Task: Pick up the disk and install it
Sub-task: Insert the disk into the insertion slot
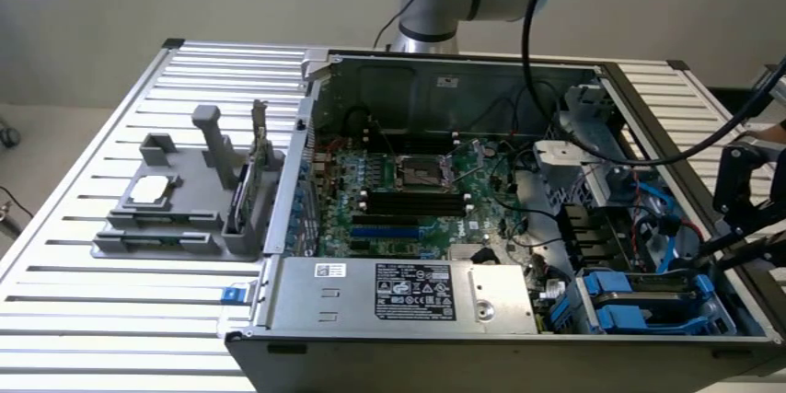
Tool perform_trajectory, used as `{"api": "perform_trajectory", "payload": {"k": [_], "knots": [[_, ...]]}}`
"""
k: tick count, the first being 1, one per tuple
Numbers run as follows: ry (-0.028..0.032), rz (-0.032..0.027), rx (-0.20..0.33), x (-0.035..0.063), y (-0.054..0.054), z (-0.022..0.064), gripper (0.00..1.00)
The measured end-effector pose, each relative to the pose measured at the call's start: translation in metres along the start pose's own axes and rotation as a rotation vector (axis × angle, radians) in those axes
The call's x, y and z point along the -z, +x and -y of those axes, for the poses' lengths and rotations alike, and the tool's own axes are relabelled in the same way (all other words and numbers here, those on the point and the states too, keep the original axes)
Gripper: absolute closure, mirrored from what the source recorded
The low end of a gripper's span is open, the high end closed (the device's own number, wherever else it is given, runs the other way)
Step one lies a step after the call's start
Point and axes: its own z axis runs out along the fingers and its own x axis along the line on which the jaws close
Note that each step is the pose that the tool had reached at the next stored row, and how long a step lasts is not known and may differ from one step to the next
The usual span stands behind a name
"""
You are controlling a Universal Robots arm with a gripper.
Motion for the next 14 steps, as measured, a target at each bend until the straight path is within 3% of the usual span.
{"api": "perform_trajectory", "payload": {"k": [11,13,14], "knots": [[-0.0006,-0.0002,-0.002,-0.0011,-0.0002,0.0075,0.78],[-0.0006,-0.0001,-0.002,-0.0014,0.0000,0.0079,0.76],[-0.0006,-0.0001,-0.002,-0.0016,0.0001,0.0081,0.69]]}}
